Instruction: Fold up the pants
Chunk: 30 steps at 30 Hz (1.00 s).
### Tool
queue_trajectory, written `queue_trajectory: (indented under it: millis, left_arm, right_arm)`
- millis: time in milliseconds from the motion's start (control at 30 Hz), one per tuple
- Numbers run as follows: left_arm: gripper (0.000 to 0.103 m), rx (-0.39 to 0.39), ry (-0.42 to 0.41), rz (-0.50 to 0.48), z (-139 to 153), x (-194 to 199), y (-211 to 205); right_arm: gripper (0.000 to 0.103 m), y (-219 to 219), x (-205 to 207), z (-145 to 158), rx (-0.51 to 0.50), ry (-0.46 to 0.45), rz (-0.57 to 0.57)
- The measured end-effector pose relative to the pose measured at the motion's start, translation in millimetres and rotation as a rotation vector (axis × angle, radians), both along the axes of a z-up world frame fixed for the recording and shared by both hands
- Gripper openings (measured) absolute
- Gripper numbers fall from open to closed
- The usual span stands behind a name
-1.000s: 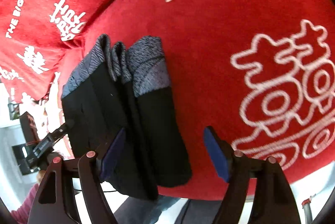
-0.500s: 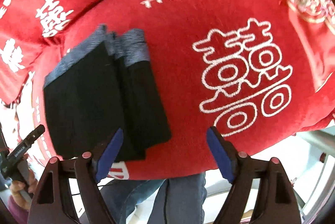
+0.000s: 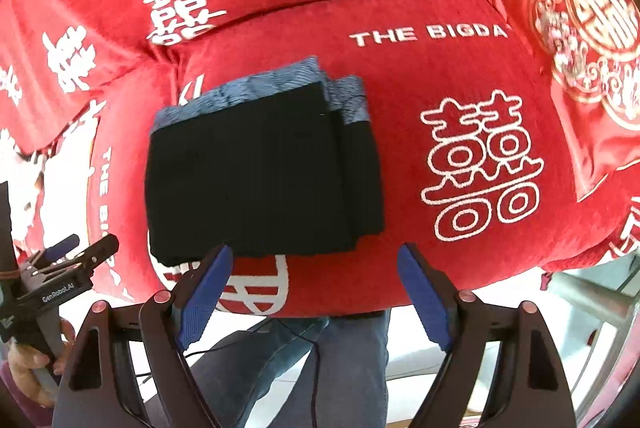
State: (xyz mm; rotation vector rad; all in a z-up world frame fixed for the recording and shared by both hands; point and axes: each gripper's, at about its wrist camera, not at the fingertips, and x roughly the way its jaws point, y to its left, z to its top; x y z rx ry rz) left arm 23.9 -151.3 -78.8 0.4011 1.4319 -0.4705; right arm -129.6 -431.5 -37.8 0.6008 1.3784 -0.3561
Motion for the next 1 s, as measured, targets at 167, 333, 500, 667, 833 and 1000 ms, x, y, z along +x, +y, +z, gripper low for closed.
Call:
queue_trajectory:
  millis: [167,333,500,667,833,1000]
  left_arm:
    - [0.103,-0.002,-0.061,-0.001,20,-8,0]
    - [0.103,-0.012,-0.071,-0.011,30,-13,-1]
    - [0.103,-0.017,-0.08,-0.022,36,-17,-5]
    - [0.103,-0.019,-0.098,-0.038,42,-19,-8]
    - [0.103,-0.023,-0.108,-0.048,45,-21,-9]
    - [0.103,-0.033,-0.114,-0.055,49,-24,-10]
  right_arm:
    - [0.087,17,3,15,-0.03,-0.014,0.022]
    - [0.088,28,7,24,-0.056,-0.021,0.048]
    - [0.103,31,9,32,-0.075,-0.031,0.053]
    - [0.103,33,10,37,-0.069,-0.035,0.042]
    - [0.103,36,9,40,-0.069,-0.037,0.034]
    - [0.103,39,8,43,-0.072,-0.041,0.035]
